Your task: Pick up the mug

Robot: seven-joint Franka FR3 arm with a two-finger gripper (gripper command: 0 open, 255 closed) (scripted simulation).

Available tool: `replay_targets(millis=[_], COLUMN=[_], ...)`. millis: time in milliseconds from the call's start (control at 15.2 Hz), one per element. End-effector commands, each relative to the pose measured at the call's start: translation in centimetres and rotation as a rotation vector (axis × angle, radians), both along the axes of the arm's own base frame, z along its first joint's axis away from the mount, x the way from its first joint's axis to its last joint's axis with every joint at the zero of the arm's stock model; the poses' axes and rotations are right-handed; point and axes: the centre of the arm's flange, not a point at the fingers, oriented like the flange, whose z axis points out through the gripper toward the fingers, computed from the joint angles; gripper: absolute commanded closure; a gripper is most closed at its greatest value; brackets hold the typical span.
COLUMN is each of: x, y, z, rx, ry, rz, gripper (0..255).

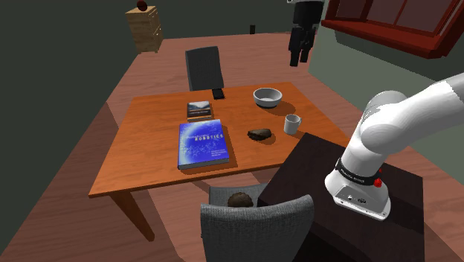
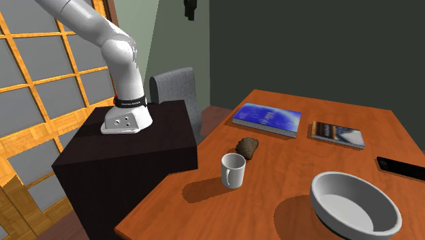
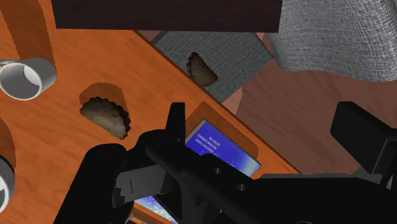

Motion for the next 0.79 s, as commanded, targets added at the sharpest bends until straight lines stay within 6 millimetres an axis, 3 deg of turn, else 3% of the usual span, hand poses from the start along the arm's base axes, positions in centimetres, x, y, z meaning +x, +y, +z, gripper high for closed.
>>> replay_targets(millis=[0, 726], x=[0.0, 1.8], y=[0.0, -6.7], z=[0.0, -12.1], rx=[0.000, -0.053], ry=[0.000, -0.030], rz=[0.000, -0.044], gripper=[0, 0])
